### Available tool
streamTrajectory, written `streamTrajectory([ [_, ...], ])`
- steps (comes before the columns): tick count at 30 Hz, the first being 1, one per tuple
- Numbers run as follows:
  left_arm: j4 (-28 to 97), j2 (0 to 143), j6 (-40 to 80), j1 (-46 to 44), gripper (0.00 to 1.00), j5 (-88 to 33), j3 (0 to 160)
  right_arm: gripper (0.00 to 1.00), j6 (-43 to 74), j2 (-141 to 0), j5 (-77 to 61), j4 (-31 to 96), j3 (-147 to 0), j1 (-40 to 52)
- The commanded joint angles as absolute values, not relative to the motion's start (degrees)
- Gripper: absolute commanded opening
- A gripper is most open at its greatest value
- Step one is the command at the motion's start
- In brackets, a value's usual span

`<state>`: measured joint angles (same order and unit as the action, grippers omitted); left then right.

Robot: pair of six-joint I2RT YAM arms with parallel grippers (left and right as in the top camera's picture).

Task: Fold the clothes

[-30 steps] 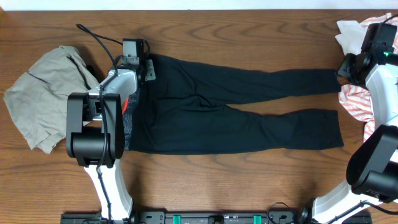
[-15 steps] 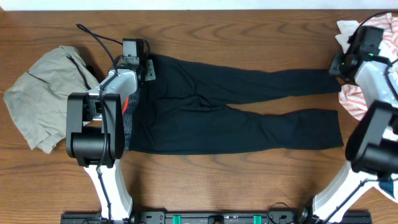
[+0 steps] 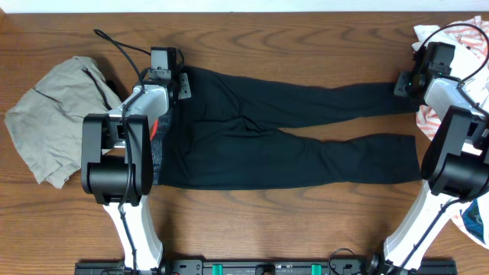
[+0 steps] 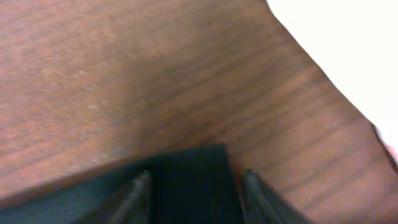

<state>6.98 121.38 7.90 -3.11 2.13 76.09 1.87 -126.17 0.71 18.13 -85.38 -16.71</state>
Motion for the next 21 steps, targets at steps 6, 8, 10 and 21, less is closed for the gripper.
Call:
streamTrajectory([
  [6,9.80,124.51,9.06,-3.29,0.30,1.10,73.73,0.01,1.23,-129.38,-0.40,15.64,-85.34,-16.56],
  [8,9.80,124.51,9.06,-3.29,0.30,1.10,73.73,0.01,2.02,-129.38,0.38,13.04,-85.34,-16.56],
  [10,9.80,124.49,9.06,-3.29,0.30,1.10,73.73,0.01,3.97,-129.38,2.52,10.02,-85.34,-16.56],
  [21,9.78,124.51,9.08,-3.29,0.30,1.10,73.73,0.20,8.16,-130.78,4.47,1.67,-85.34,-16.53],
])
